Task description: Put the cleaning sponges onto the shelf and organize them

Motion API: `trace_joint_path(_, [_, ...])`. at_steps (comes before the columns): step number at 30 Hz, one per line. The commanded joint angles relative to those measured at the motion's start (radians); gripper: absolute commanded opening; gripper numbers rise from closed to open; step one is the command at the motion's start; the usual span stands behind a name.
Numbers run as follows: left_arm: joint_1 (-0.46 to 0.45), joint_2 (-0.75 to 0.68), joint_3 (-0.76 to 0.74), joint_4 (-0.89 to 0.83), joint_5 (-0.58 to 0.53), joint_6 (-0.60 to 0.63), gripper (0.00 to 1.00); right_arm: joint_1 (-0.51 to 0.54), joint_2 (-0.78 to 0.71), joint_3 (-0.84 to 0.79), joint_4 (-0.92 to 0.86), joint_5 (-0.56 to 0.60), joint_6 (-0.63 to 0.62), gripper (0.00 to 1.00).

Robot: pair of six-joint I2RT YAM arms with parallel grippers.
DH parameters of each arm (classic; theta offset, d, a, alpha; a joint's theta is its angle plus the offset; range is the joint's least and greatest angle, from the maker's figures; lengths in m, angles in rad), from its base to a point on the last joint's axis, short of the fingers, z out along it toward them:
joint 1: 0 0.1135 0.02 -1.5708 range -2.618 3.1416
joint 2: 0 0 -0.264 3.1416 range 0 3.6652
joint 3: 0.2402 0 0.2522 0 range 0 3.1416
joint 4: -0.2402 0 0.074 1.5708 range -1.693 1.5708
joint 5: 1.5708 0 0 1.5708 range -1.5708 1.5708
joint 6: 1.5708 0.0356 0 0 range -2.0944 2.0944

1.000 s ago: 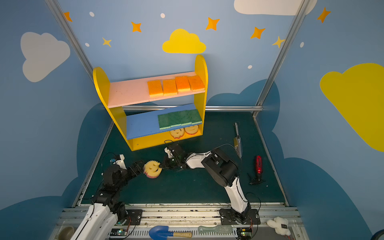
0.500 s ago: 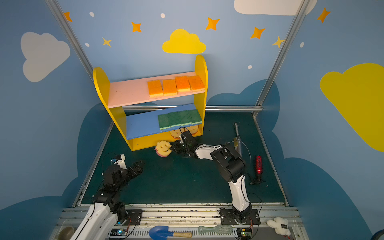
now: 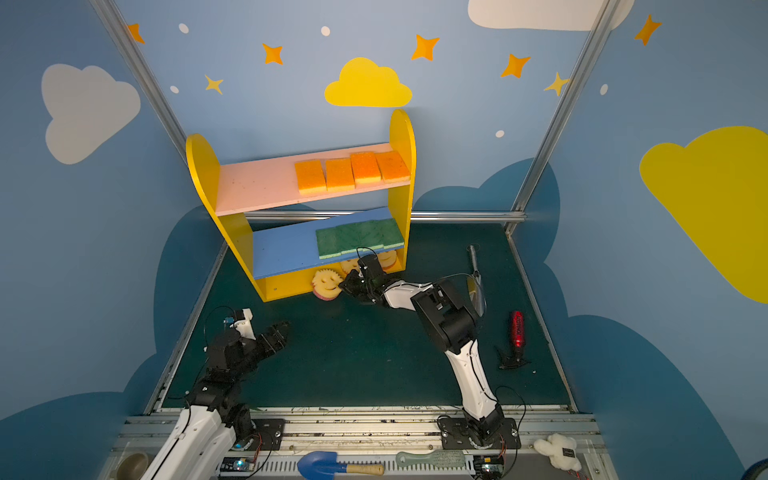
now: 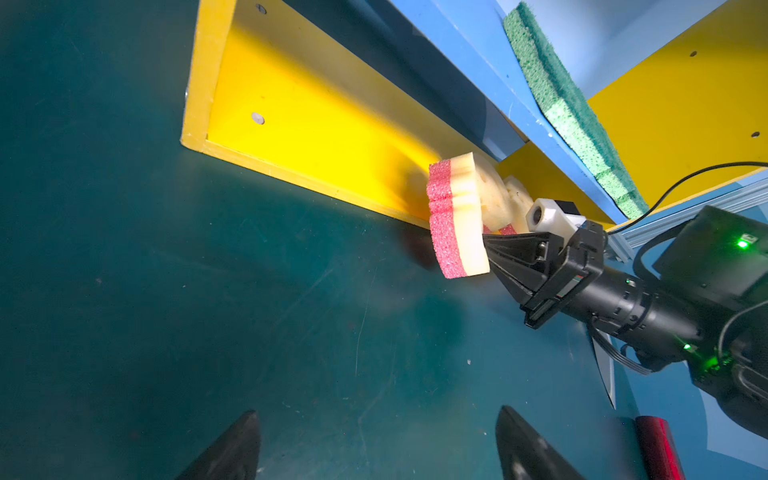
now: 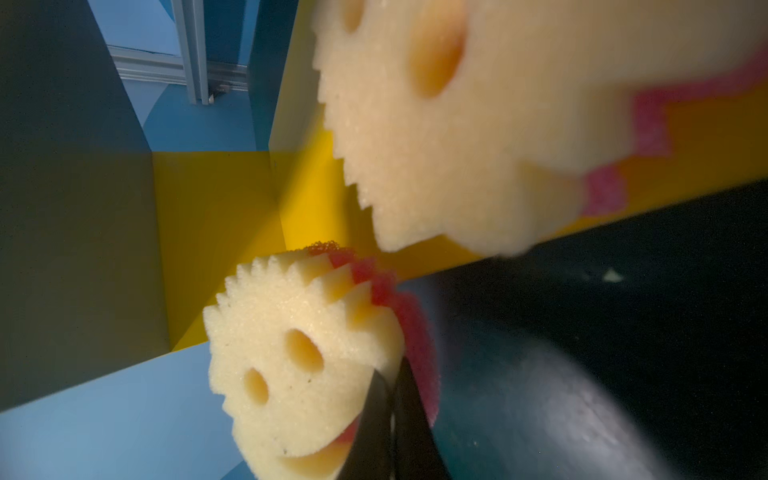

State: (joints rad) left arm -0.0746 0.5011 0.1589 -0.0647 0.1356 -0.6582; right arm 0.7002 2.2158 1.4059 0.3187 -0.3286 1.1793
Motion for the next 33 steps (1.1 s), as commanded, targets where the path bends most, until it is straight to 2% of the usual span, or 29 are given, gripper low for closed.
trace_joint_path(1, [-0.006, -0.003, -0.007, 0.019, 0.009, 0.006, 0.87, -0.009, 0.023, 0.034, 0.062, 0.022, 0.024, 0.0])
trace_joint_path(23, [-0.015, 0.011, -0.004, 0.02, -0.001, 0.013, 0.87, -0.022, 0.118, 0.124, 0.148, 0.039, 0.064, 0.01])
trace_joint_path(26, [-0.015, 0.013, -0.004, 0.02, -0.001, 0.012, 0.87, -0.021, 0.129, 0.135, 0.148, 0.036, 0.069, 0.1])
trace_joint_path(30, [-0.014, 0.014, -0.002, 0.019, -0.002, 0.013, 0.87, -0.019, 0.134, 0.144, 0.14, 0.031, 0.063, 0.34])
trace_joint_path(33, [-0.015, 0.016, -0.002, 0.02, -0.002, 0.013, 0.87, -0.019, 0.131, 0.144, 0.132, 0.031, 0.056, 0.4])
